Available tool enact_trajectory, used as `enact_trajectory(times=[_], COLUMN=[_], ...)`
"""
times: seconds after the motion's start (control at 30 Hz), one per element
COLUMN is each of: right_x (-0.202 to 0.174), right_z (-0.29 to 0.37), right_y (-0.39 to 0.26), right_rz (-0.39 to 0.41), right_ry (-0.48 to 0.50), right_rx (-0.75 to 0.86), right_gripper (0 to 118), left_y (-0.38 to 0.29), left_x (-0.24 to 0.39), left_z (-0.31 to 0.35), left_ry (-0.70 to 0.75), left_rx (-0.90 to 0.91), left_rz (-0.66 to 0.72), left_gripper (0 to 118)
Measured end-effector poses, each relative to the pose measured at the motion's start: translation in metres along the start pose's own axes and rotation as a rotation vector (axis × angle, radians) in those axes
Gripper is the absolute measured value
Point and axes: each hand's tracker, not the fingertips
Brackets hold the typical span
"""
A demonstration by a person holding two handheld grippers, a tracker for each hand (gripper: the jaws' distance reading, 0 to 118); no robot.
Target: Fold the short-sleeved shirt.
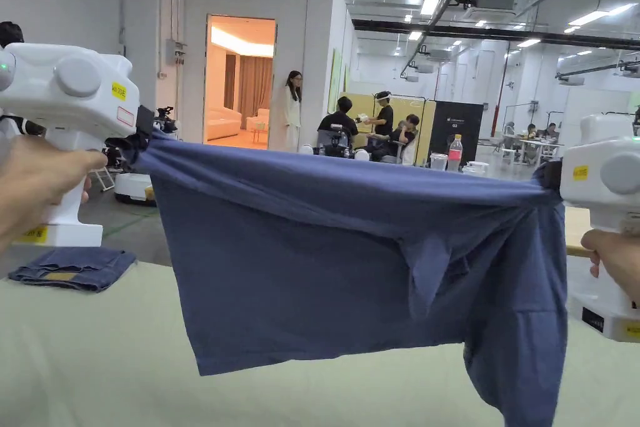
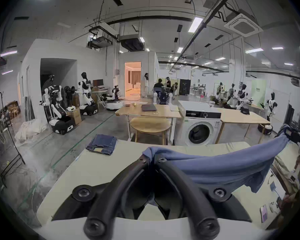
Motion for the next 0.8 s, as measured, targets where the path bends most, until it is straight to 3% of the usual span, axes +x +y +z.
enact_trajectory(times=[0.2,0.4,0.6,0.8], right_x=[-0.008,-0.014,-0.008,0.001], right_z=[-0.002,0.027,0.079,0.138], right_y=[-0.049,-0.139,-0.223,-0.291], right_rz=[0.033,0.088,0.094,0.1], right_ry=[0.006,0.034,0.058,0.014], right_rx=[-0.048,-0.149,-0.254,-0.383], right_gripper=[2,2,2,2], left_y=[-0.057,-0.17,-0.281,-0.363], left_x=[-0.007,-0.02,-0.038,-0.047], left_z=[-0.016,-0.01,0.038,0.093], left_ry=[0.004,-0.035,-0.069,-0.064], left_rx=[-0.056,-0.165,-0.227,-0.307], left_rz=[-0.009,-0.007,0.075,0.121], left_gripper=[0,0,0,0])
